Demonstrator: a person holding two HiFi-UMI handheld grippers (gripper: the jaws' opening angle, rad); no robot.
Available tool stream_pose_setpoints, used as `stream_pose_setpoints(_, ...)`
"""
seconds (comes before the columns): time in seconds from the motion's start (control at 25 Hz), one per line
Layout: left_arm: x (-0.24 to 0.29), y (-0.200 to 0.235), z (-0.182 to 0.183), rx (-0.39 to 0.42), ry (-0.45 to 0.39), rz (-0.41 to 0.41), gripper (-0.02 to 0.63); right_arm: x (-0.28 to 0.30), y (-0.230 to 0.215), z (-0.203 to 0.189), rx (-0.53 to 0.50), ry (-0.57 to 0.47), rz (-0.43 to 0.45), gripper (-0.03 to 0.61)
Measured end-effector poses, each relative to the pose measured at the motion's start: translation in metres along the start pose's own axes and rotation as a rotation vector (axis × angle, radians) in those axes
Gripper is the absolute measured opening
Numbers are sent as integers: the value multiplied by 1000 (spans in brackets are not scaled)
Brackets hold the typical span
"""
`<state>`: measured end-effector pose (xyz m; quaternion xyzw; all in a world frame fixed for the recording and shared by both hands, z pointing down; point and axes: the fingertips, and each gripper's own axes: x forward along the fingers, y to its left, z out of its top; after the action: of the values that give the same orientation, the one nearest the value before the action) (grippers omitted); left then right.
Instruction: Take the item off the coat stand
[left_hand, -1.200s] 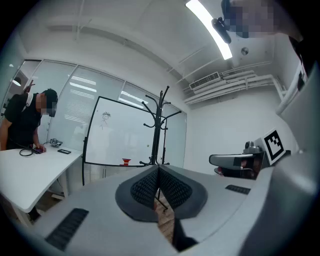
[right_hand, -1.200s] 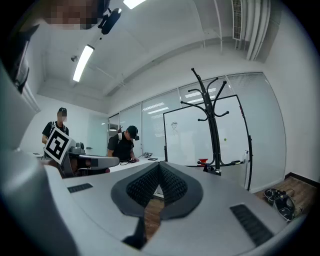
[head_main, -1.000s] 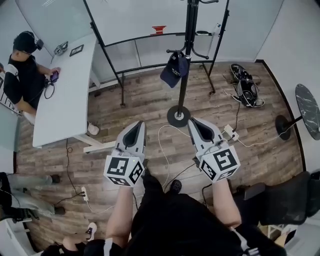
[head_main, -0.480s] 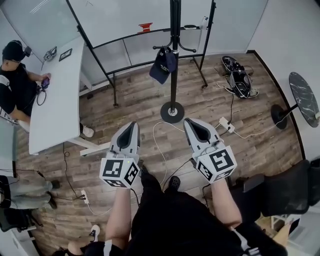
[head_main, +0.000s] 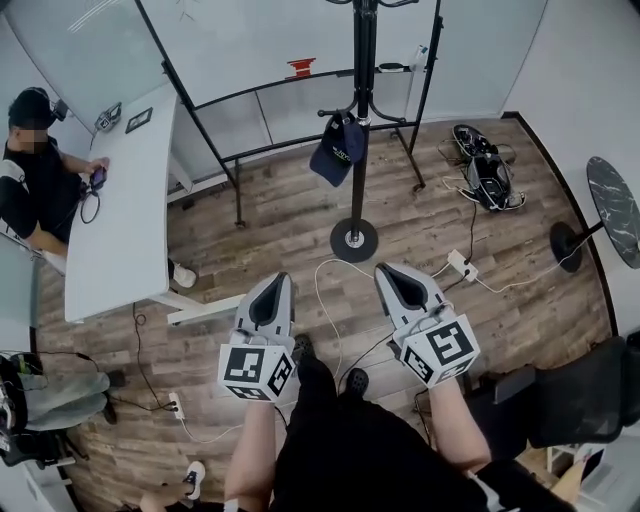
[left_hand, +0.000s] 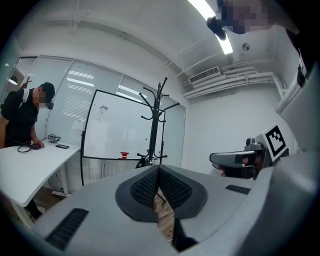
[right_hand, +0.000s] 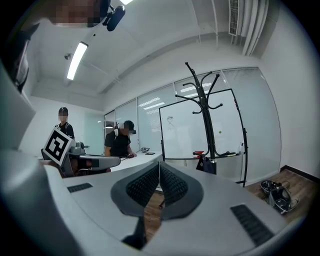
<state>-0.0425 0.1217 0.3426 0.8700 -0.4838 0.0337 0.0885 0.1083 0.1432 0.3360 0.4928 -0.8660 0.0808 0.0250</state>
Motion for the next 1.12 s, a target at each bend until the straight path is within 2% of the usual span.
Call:
stream_pose_setpoints(0.16, 17, 23, 6, 3, -6, -6, 15, 24, 0, 5, 10, 15, -7, 32)
stream_pose_setpoints(0.48, 61, 72, 17, 10, -20, -46, 15, 78, -12, 20, -17, 20, -79, 32)
stream_pose_setpoints(0.84, 105, 110, 27, 19, -13, -157, 15, 135, -22, 21, 13, 27, -187, 31)
stream_pose_setpoints(1.12, 129, 135, 19, 21, 9, -234, 15, 167, -21, 16, 12, 43, -260, 32)
